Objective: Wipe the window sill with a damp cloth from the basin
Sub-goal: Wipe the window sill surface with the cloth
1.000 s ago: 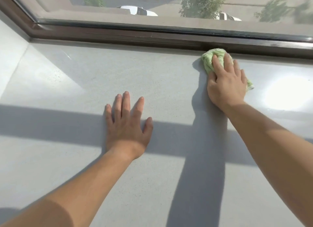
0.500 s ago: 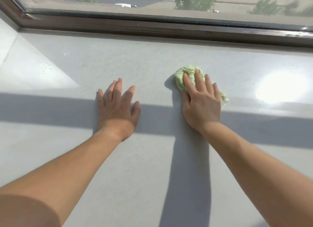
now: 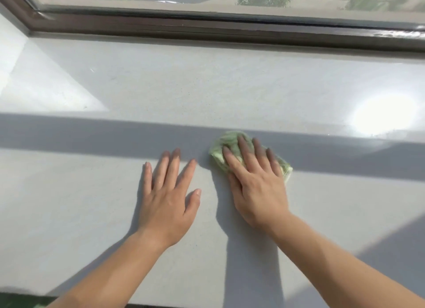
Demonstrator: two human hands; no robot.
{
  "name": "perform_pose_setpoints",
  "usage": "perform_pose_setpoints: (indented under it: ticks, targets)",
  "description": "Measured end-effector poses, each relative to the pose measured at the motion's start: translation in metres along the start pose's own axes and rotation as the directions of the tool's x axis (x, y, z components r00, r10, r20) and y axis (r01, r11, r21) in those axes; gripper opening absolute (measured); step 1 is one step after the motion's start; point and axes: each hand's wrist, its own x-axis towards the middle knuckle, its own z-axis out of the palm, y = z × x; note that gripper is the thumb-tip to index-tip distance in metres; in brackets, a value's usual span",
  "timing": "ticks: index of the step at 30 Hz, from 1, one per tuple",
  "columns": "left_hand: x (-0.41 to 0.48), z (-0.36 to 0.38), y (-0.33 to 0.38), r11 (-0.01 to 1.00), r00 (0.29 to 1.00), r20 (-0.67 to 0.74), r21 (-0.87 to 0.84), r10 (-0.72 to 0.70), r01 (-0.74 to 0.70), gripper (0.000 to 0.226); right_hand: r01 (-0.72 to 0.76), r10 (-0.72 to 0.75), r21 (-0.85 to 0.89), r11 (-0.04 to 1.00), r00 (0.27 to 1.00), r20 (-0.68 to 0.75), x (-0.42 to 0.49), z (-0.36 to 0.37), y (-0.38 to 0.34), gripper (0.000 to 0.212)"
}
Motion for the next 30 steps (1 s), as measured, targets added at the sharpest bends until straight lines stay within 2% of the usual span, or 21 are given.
perform_pose_setpoints:
  ticks: [2,3,4,6,8,10,11,13,15,16,17,19,21,22,23,25,27,28,29,30]
  targets:
    - [0.004,0.005,0.001,0.999,1.000,0.005,0.052,-0.001,0.001,0.065,0.192,-0.192,0.006,0.981,0.979,0.074,-0.013,0.000,0.017,0.048]
    - [0.005,0.006,0.001,0.998,1.000,0.009,0.064,-0.001,0.001,0.066,0.223,-0.222,-0.001,0.975,0.971,0.091,-0.009,-0.002,0.033,0.047]
    - [0.007,0.007,0.001,0.998,1.000,0.012,0.070,0.001,-0.001,0.067,0.184,-0.182,-0.013,0.983,0.978,0.098,-0.002,-0.005,0.049,0.048]
    - [0.010,0.009,0.001,0.997,1.000,0.020,0.074,-0.004,0.002,0.067,-0.055,0.056,-0.014,0.998,0.996,0.065,0.018,-0.013,0.074,0.050]
    - [0.014,0.011,-0.001,0.998,1.000,0.019,0.065,-0.009,0.008,0.067,-0.271,0.271,0.013,0.962,0.962,0.012,0.027,-0.012,0.070,0.052]
    - [0.017,0.013,-0.001,0.999,1.000,0.012,0.052,-0.005,0.004,0.066,-0.313,0.313,0.004,0.950,0.949,-0.038,0.013,0.000,0.039,0.052]
    - [0.019,0.013,-0.001,0.999,1.000,0.002,0.045,-0.004,0.004,0.065,-0.250,0.250,-0.001,0.968,0.967,-0.052,-0.003,0.007,0.022,0.051]
    - [0.022,0.015,-0.001,1.000,1.000,-0.028,0.014,-0.002,0.002,0.062,-0.020,0.019,-0.015,1.000,1.000,-0.019,-0.043,0.018,0.001,0.051]
    - [0.027,0.017,-0.003,1.000,0.999,-0.047,-0.028,0.008,-0.010,0.060,0.200,-0.198,-0.016,0.980,0.978,0.069,-0.069,0.017,0.009,0.051]
    - [0.029,0.019,-0.003,0.999,0.998,-0.054,-0.049,0.013,-0.015,0.059,0.239,-0.236,-0.027,0.971,0.967,0.091,-0.073,0.014,0.020,0.050]
    - [0.030,0.020,-0.003,0.998,0.998,-0.061,-0.062,0.016,-0.019,0.057,0.203,-0.199,-0.034,0.979,0.975,0.097,-0.072,0.011,0.030,0.049]
    - [0.034,0.023,-0.003,0.997,0.997,-0.072,-0.069,0.034,-0.039,0.054,-0.066,0.067,-0.021,0.998,0.997,0.037,-0.060,0.006,0.037,0.048]
    - [0.038,0.024,-0.002,0.993,0.994,-0.095,-0.099,0.062,-0.071,0.049,-0.324,0.326,0.041,0.945,0.945,-0.041,-0.051,0.009,0.019,0.050]
    - [0.040,0.023,-0.002,0.986,0.990,-0.117,-0.140,0.077,-0.093,0.046,-0.360,0.362,0.042,0.932,0.930,-0.067,-0.052,0.015,0.001,0.051]
    - [0.043,0.021,-0.003,0.974,0.986,-0.142,-0.197,0.086,-0.113,0.044,-0.324,0.325,0.027,0.946,0.943,-0.078,-0.059,0.022,-0.017,0.051]
    - [0.044,0.017,-0.007,0.938,0.980,-0.185,-0.321,0.074,-0.131,0.044,-0.103,0.103,0.016,0.995,0.993,-0.051,-0.086,0.035,-0.042,0.048]
    - [0.038,0.017,-0.011,0.919,0.983,-0.172,-0.374,0.060,-0.122,0.046,0.145,-0.145,0.008,0.989,0.989,0.024,-0.111,0.036,-0.039,0.047]
    - [0.033,0.018,-0.012,0.925,0.987,-0.147,-0.359,0.071,-0.120,0.047,0.212,-0.211,-0.007,0.977,0.976,0.051,-0.114,0.034,-0.027,0.048]
    - [0.028,0.020,-0.013,0.935,0.989,-0.121,-0.332,0.090,-0.126,0.048,0.204,-0.203,-0.021,0.979,0.978,0.054,-0.111,0.032,-0.014,0.048]
    - [0.024,0.023,-0.013,0.943,0.990,-0.096,-0.306,0.108,-0.133,0.051,0.114,-0.113,-0.023,0.993,0.993,0.026,-0.105,0.030,-0.003,0.047]
